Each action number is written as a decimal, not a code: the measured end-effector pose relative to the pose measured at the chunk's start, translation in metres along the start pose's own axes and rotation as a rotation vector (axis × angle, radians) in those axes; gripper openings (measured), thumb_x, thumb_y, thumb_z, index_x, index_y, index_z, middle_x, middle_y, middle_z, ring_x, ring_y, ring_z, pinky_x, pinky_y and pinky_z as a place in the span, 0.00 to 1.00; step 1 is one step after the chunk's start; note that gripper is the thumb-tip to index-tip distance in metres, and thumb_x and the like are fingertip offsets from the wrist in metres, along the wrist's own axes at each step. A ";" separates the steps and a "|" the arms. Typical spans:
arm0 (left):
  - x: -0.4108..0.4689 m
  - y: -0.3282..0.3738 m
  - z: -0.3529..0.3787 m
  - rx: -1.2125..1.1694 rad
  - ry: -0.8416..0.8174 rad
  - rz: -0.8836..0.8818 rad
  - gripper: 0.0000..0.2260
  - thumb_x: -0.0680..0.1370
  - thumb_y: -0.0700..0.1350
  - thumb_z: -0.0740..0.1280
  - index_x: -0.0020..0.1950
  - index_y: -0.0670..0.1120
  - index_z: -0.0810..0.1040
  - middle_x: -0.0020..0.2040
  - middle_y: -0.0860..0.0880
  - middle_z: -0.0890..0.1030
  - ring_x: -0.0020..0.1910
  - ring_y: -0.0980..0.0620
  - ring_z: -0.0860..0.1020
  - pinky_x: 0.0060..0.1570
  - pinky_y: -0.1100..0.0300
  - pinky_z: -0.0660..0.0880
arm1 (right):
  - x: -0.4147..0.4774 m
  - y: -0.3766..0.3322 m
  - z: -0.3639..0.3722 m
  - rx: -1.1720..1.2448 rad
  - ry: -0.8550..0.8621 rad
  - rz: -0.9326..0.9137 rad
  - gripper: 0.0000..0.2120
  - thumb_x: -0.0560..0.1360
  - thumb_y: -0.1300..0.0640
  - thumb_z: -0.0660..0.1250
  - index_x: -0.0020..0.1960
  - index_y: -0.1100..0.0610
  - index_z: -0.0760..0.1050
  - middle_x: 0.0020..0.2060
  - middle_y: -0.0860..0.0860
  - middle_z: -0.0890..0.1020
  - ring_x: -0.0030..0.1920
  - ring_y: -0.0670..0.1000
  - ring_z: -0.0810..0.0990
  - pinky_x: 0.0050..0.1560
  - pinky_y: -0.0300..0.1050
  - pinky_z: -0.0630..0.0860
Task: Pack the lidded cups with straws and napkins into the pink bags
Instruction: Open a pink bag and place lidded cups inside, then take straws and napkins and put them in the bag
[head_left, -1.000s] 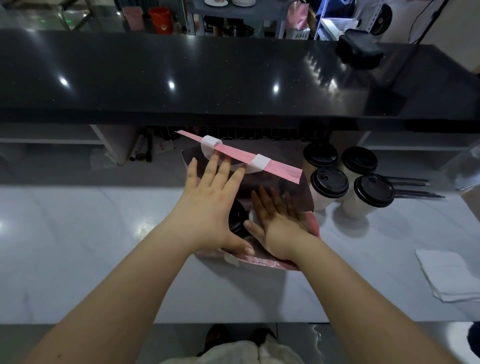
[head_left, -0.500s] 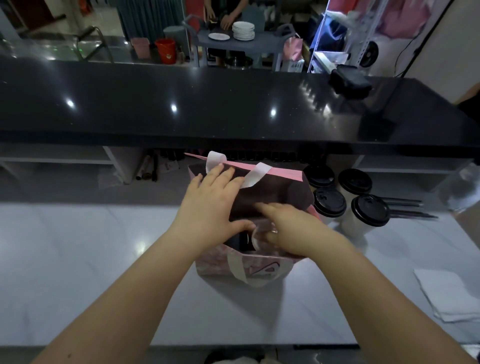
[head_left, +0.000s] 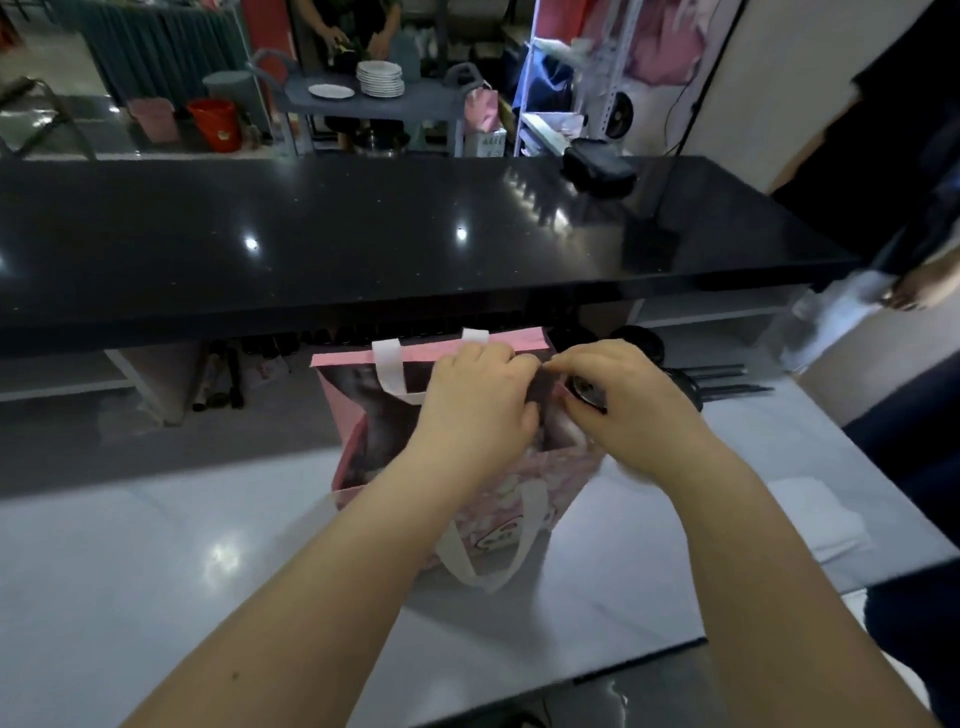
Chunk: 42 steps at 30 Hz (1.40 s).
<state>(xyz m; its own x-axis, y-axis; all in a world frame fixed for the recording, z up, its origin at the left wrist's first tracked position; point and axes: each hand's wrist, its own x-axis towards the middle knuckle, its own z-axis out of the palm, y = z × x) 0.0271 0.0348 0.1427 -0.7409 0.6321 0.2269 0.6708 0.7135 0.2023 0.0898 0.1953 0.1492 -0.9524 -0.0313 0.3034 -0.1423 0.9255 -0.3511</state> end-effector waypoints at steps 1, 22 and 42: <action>0.004 0.008 0.004 -0.008 -0.001 0.021 0.15 0.78 0.51 0.61 0.63 0.51 0.74 0.57 0.50 0.76 0.59 0.46 0.72 0.55 0.52 0.68 | -0.007 0.005 -0.003 -0.007 0.029 0.028 0.12 0.74 0.61 0.70 0.57 0.55 0.81 0.52 0.48 0.82 0.55 0.51 0.74 0.56 0.44 0.71; 0.058 0.158 0.110 -0.100 -0.196 0.285 0.15 0.78 0.47 0.60 0.64 0.48 0.74 0.58 0.48 0.76 0.60 0.44 0.70 0.55 0.50 0.64 | -0.137 0.113 -0.033 -0.161 0.057 0.590 0.15 0.76 0.56 0.68 0.62 0.51 0.77 0.61 0.45 0.78 0.65 0.47 0.68 0.63 0.41 0.66; 0.178 0.259 0.271 -0.094 -0.418 -0.070 0.16 0.79 0.46 0.60 0.66 0.48 0.72 0.62 0.48 0.75 0.62 0.44 0.70 0.58 0.50 0.69 | -0.096 0.389 -0.014 0.035 -0.289 0.492 0.16 0.77 0.57 0.66 0.65 0.52 0.75 0.63 0.47 0.76 0.67 0.49 0.68 0.62 0.44 0.68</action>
<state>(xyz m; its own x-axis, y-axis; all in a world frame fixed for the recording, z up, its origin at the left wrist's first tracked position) 0.0601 0.4141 -0.0227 -0.7220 0.6648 -0.1917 0.6042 0.7408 0.2936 0.1291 0.5638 -0.0044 -0.9432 0.2932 -0.1560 0.3320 0.8443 -0.4207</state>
